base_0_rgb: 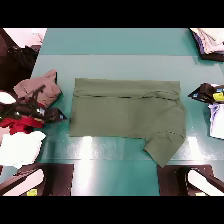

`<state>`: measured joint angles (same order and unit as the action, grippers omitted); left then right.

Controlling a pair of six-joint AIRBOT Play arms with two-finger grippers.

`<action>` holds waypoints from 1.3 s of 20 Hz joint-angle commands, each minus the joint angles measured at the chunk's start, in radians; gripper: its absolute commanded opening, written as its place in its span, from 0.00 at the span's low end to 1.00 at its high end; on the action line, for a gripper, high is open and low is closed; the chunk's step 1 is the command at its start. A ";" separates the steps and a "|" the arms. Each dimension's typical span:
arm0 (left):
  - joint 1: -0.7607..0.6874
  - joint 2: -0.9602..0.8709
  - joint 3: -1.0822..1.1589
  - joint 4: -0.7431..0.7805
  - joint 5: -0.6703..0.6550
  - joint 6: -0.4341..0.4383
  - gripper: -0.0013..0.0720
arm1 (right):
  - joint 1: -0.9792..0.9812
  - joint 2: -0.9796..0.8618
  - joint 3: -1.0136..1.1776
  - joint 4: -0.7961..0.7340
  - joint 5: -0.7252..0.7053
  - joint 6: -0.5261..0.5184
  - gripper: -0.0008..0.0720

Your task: Fold the shirts.

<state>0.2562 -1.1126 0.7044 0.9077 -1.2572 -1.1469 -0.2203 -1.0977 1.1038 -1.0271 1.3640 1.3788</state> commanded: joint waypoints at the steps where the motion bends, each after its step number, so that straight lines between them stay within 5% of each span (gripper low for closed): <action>1: 0.005 0.056 -0.181 -0.006 0.022 0.003 0.66 | -0.052 0.085 -0.052 0.077 -0.002 -0.019 0.43; 9: 0.005 0.056 -0.275 -0.086 0.120 0.030 0.66 | -0.051 0.100 -0.052 0.093 0.004 -0.019 0.43; 13: 0.005 0.056 -0.275 -0.131 0.124 0.074 0.35 | -0.052 0.100 -0.052 0.090 0.026 -0.019 0.43; 15: 0.005 0.056 -0.275 -0.157 0.115 0.076 0.09 | -0.052 0.100 -0.052 0.051 0.055 -0.017 0.43; 16: 0.005 0.056 -0.274 -0.185 0.113 0.091 0.05 | -0.052 0.100 -0.052 0.013 0.082 -0.006 0.43; 21: 0.005 0.058 -0.185 -0.212 0.078 0.104 0.05 | -0.058 0.107 -0.071 -0.293 0.225 0.043 0.43; 24: 0.005 0.071 -0.122 -0.212 0.064 0.100 0.05 | -0.136 0.172 -0.253 -0.301 0.190 0.053 0.43; 26: 0.005 0.071 -0.101 -0.213 0.066 0.100 0.05 | -0.208 0.204 -0.406 -0.301 0.178 0.052 0.55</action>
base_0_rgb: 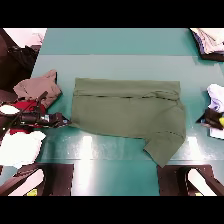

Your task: Fold the shirts.

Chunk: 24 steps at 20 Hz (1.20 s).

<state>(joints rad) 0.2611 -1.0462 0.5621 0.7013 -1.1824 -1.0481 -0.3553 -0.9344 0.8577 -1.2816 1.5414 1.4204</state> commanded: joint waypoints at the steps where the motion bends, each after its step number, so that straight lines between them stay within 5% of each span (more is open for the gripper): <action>1: 0.000 0.004 0.043 -0.006 -0.006 0.001 0.05 | -0.106 0.048 -0.231 -0.046 -0.009 0.011 0.64; 6: 0.000 0.004 0.043 -0.006 -0.009 0.001 0.05 | -0.154 0.048 -0.431 -0.028 -0.056 0.010 0.62; 15: 0.000 0.004 0.043 -0.003 -0.029 0.001 0.05 | 0.098 -0.146 -0.353 0.085 -0.175 0.027 0.60; 18: 0.000 0.004 0.043 -0.001 -0.033 0.001 0.05 | 0.175 -0.167 -0.336 0.082 -0.180 0.029 0.36; 20: 0.000 0.004 0.045 0.024 -0.046 -0.003 0.05 | 0.208 -0.147 -0.326 0.074 -0.158 0.029 0.06; 24: 0.000 0.032 0.055 0.147 -0.128 -0.056 0.05 | 0.222 0.014 -0.274 -0.029 -0.025 0.043 0.03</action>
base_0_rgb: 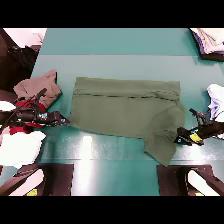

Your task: Fold the shirts.

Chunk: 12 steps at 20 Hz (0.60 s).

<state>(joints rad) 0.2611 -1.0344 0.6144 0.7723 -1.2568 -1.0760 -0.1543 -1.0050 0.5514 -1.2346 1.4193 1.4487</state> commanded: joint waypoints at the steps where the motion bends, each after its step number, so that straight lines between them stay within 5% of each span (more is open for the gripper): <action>1: 0.000 0.050 0.001 0.106 -0.080 -0.045 0.05 | 0.021 0.136 0.046 -0.111 0.131 0.029 0.03; 7: 0.000 0.278 -0.067 0.200 -0.227 -0.168 0.05 | 0.020 0.372 0.116 -0.147 0.179 0.047 0.03; 12: -0.073 0.245 0.069 0.114 -0.080 -0.181 0.05 | 0.021 0.266 0.310 -0.146 0.154 0.044 0.03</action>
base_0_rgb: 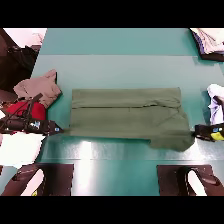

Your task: Fold the shirts.

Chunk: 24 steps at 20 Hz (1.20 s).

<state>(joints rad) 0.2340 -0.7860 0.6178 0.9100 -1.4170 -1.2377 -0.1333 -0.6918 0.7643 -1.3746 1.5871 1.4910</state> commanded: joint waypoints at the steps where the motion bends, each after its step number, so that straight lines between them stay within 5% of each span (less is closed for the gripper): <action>1: -0.092 -0.027 0.108 -0.024 0.122 -0.019 0.05 | 0.000 -0.094 0.137 -0.006 -0.026 -0.004 0.03; 6: -0.185 -0.235 0.282 -0.010 0.359 -0.043 0.05 | 0.000 -0.342 0.336 -0.005 -0.126 -0.022 0.03; 13: -0.183 -0.534 0.416 -0.011 0.435 -0.046 0.05 | 0.095 -0.680 0.611 0.020 -0.232 -0.041 0.03; 18: -0.183 -0.576 0.417 -0.016 0.559 -0.048 0.06 | 0.163 -0.895 0.796 0.021 -0.245 -0.033 0.04; 19: -0.183 -0.576 0.421 -0.026 0.577 -0.055 0.31 | 0.164 -0.935 0.833 0.028 -0.246 -0.008 0.08; 20: -0.183 -0.576 0.432 -0.029 0.590 -0.083 0.80 | 0.160 -0.969 0.865 0.078 -0.255 -0.007 0.40; 21: -0.183 -0.576 0.454 -0.028 0.583 -0.106 0.93 | 0.143 -0.998 0.899 0.147 -0.253 -0.008 0.69; 24: -0.183 -0.574 0.568 -0.028 0.468 -0.108 0.92 | 0.057 -1.031 0.975 0.347 -0.187 -0.086 0.72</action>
<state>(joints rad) 0.0513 -1.3560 1.1107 0.8856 -0.8837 -1.3270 -0.0254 -1.6691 1.6630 -1.2011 1.3529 1.4548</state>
